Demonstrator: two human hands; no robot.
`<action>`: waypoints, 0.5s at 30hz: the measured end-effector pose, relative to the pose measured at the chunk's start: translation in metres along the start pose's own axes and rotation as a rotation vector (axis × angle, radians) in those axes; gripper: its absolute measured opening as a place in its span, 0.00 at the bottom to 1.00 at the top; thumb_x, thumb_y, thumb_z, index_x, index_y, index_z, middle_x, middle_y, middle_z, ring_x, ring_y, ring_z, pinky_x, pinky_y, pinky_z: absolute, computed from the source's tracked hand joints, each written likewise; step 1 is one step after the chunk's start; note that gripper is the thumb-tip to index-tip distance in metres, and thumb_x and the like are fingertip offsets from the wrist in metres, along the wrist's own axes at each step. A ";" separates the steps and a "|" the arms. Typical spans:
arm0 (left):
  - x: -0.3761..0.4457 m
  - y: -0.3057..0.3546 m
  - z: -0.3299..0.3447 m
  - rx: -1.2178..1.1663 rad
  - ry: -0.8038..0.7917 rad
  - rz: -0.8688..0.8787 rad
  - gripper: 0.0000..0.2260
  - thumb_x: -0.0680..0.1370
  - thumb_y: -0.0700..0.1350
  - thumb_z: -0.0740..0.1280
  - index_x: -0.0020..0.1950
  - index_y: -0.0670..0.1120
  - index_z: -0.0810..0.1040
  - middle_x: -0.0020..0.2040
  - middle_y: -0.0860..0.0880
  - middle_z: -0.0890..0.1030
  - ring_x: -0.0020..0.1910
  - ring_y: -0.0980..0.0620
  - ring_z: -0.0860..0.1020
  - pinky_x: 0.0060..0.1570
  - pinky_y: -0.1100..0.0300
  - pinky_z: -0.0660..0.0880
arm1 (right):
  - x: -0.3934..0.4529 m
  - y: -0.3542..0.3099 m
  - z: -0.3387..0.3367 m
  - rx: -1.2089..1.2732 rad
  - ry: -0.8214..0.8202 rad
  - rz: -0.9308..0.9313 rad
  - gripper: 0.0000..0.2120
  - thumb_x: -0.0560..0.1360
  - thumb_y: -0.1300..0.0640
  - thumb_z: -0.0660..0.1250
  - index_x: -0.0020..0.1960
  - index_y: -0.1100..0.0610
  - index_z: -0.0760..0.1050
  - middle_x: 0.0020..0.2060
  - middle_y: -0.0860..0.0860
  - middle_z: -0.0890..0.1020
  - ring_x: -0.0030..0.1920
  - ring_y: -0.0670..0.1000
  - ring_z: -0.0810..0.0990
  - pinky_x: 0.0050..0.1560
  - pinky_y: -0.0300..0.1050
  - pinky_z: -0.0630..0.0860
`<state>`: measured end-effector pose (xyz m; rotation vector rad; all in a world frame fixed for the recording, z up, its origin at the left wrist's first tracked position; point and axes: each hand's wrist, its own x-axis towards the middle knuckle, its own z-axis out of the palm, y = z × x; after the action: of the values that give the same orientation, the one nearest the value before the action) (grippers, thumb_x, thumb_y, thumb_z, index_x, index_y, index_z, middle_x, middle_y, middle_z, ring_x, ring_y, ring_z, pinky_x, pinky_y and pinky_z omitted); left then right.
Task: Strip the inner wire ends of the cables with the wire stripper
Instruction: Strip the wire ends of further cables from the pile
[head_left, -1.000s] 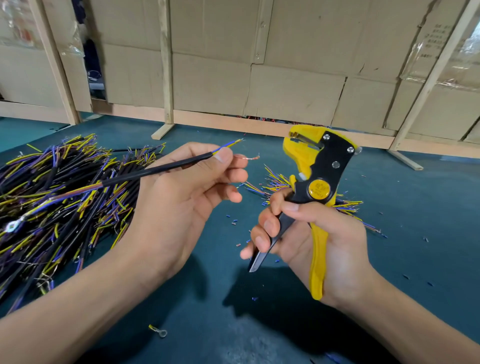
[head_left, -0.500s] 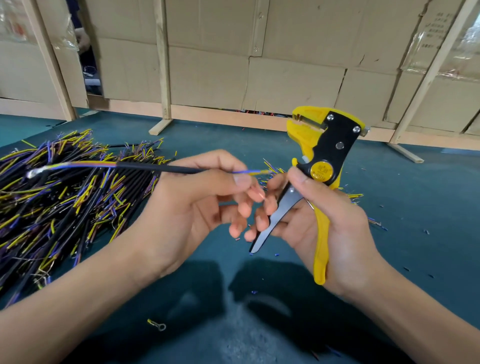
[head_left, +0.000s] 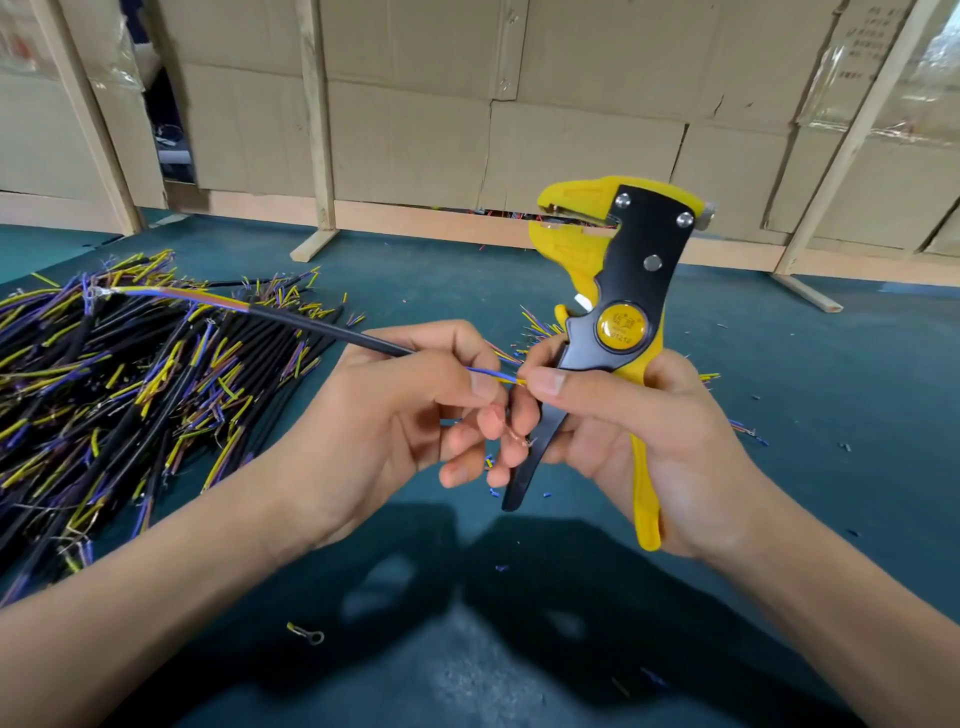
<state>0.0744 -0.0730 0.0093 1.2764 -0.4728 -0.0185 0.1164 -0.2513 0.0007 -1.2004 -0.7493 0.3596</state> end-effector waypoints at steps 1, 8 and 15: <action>0.000 0.000 0.000 -0.001 0.002 -0.009 0.05 0.67 0.39 0.65 0.36 0.36 0.74 0.32 0.39 0.77 0.26 0.46 0.75 0.26 0.60 0.64 | 0.000 -0.001 0.000 -0.006 0.011 0.008 0.07 0.77 0.64 0.65 0.41 0.65 0.77 0.36 0.62 0.78 0.35 0.61 0.78 0.41 0.59 0.80; 0.003 0.001 0.003 0.039 0.069 -0.103 0.10 0.73 0.41 0.65 0.33 0.38 0.72 0.33 0.39 0.77 0.29 0.43 0.73 0.25 0.60 0.66 | -0.001 -0.003 0.000 -0.040 0.055 0.044 0.06 0.76 0.65 0.65 0.41 0.64 0.76 0.35 0.61 0.76 0.35 0.61 0.78 0.40 0.58 0.80; 0.003 0.000 -0.002 0.050 0.017 -0.166 0.06 0.70 0.36 0.63 0.33 0.40 0.76 0.36 0.36 0.76 0.29 0.44 0.74 0.25 0.61 0.67 | 0.002 -0.002 -0.004 -0.064 0.034 0.081 0.05 0.75 0.63 0.68 0.40 0.61 0.79 0.33 0.60 0.78 0.34 0.60 0.79 0.40 0.60 0.81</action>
<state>0.0780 -0.0715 0.0101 1.3613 -0.3541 -0.1358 0.1206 -0.2537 0.0022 -1.2968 -0.6880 0.3838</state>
